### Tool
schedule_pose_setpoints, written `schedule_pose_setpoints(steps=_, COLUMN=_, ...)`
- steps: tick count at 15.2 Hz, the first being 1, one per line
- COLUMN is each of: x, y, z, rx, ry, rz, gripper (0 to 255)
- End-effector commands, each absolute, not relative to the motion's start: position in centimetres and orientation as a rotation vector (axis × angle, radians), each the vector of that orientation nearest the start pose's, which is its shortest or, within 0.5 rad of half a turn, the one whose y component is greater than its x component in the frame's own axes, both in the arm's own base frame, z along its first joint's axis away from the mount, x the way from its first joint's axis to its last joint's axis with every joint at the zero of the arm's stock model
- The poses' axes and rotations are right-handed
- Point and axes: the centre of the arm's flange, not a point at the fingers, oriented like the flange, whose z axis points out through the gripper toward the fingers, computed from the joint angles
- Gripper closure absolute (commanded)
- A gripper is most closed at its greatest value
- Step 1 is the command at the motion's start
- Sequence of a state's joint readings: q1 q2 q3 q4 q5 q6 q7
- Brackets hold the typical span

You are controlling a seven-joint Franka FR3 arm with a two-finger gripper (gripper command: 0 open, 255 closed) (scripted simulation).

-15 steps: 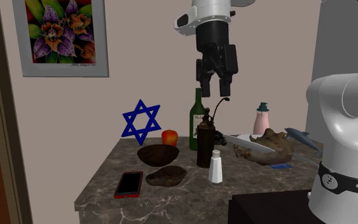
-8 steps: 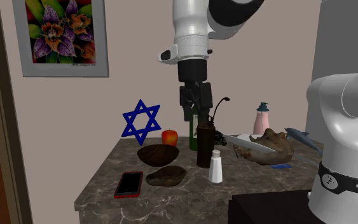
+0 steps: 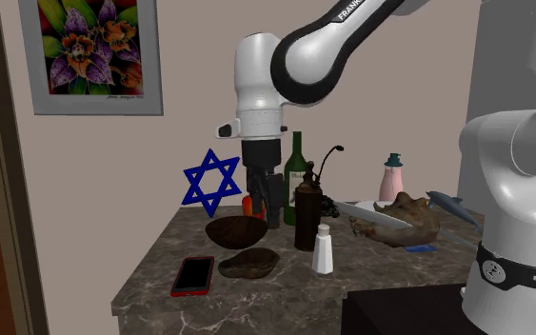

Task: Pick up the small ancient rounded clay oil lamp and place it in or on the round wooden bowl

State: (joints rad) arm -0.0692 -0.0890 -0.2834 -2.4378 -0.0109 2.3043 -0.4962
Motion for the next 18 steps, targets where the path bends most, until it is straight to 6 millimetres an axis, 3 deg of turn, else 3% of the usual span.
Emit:
schedule_pose_setpoints(steps=1, x=45.3, y=-17.6, z=31.1, rx=-3.104, ry=-0.25, rz=0.056, gripper=0)
schedule_pose_setpoints(steps=9, x=49.8, y=-22.3, z=23.2, rx=-3.127, ry=-0.298, rz=0.053, gripper=0)
schedule_pose_setpoints(steps=18, x=49.6, y=-22.3, z=19.2, rx=-3.127, ry=-0.298, rz=0.053, gripper=0)
